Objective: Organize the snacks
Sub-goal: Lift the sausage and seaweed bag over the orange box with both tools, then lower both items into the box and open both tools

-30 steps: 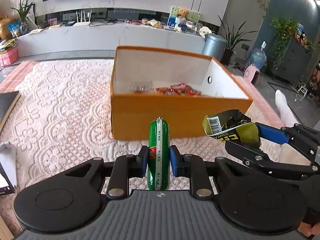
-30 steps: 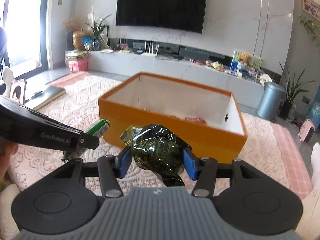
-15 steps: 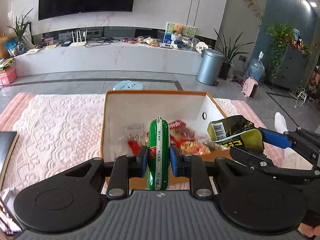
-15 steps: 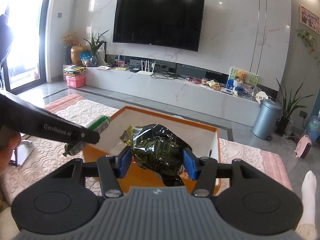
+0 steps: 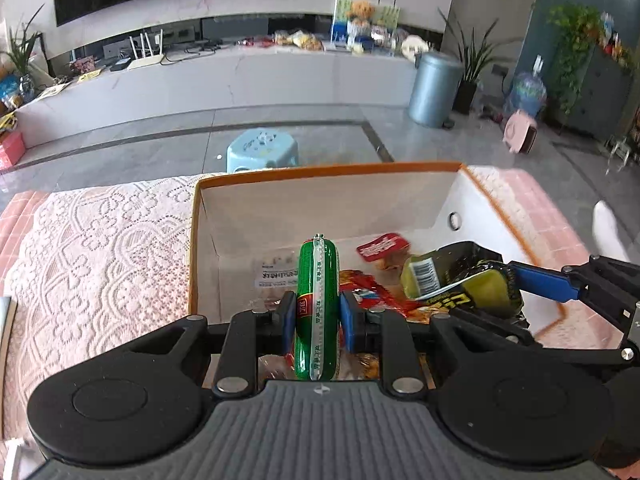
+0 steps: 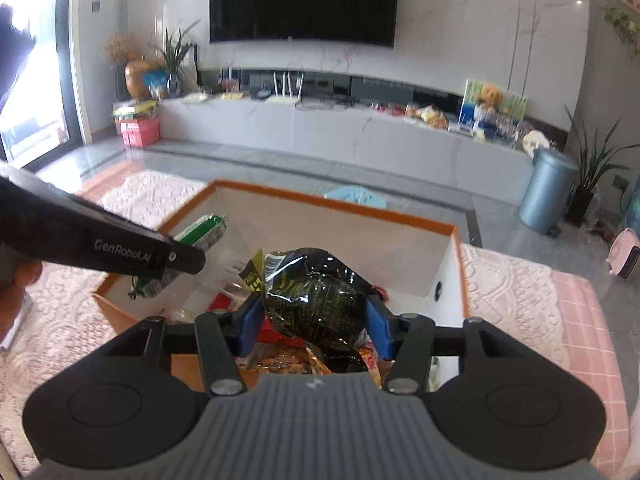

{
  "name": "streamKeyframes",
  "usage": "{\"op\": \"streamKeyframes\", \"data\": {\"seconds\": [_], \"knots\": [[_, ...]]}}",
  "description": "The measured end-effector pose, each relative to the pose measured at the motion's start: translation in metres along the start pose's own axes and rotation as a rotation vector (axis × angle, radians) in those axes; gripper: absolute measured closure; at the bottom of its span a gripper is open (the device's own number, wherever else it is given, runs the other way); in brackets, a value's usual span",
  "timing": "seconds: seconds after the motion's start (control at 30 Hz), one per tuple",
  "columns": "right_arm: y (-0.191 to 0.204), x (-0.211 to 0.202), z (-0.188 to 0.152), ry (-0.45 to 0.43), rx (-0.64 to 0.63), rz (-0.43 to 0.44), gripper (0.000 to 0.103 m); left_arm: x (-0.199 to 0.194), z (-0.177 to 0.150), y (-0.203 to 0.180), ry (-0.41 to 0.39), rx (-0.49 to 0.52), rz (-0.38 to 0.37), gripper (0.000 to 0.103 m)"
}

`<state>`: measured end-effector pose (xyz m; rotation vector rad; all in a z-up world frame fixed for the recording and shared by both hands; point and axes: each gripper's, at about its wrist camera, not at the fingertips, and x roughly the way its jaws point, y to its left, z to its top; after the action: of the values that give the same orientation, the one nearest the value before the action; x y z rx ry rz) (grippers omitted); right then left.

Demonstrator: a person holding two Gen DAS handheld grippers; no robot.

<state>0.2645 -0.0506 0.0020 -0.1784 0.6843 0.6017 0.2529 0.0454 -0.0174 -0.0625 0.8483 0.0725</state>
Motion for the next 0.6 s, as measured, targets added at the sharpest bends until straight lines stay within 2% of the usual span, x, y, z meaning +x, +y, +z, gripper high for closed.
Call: {"op": "streamKeyframes", "data": {"seconds": [0.23,0.6], "knots": [[-0.006,0.054,0.006,0.099,-0.043,-0.012,0.051,0.045,0.005,-0.004,0.084,0.093,0.036,0.078],[-0.021,0.1,0.015,0.216,-0.15,-0.125,0.051,0.087,0.014,-0.009,0.224,0.102,0.094,0.078]]}}
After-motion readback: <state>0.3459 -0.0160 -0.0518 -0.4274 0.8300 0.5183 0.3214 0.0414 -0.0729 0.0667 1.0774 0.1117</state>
